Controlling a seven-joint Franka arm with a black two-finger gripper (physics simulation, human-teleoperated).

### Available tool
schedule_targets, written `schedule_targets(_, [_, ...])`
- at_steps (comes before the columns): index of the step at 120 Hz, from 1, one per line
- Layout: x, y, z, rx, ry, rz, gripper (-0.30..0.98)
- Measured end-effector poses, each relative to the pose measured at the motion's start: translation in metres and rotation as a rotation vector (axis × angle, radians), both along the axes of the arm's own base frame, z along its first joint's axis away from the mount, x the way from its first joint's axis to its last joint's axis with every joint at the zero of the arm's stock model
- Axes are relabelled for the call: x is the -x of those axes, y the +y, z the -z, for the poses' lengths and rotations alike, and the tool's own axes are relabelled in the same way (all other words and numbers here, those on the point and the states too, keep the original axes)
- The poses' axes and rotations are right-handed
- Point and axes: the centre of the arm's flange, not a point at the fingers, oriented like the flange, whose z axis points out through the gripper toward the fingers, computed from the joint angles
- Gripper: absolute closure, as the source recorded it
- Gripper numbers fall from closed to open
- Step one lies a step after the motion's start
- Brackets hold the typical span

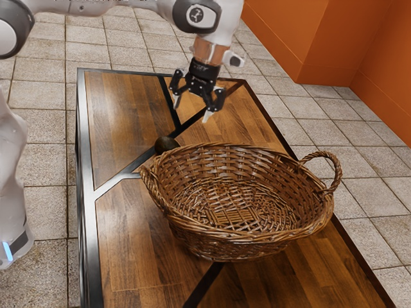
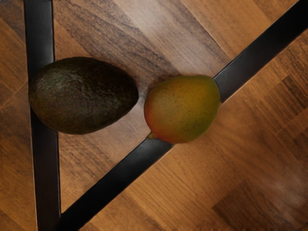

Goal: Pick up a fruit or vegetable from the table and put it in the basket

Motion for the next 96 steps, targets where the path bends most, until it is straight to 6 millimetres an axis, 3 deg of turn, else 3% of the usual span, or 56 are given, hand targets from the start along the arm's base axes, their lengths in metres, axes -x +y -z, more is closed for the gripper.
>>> schedule_targets(25, [0.012, 0.016, 0.039, -0.048, -0.057, 0.317, 0.00])
schedule_targets(46, [0.028, 0.006, 0.042, -0.039, -0.157, 0.621, 0.00])
schedule_targets(58, [0.034, 0.017, 0.051, -0.025, -0.178, 0.765, 0.00])
schedule_targets(65, [0.048, 0.019, 0.050, -0.010, -0.207, 0.844, 0.00])
schedule_targets(79, [0.066, 0.012, 0.078, 0.050, -0.200, 0.989, 0.00])
schedule_targets(96, [0.067, 0.012, 0.095, 0.091, -0.209, 1.113, 0.00])
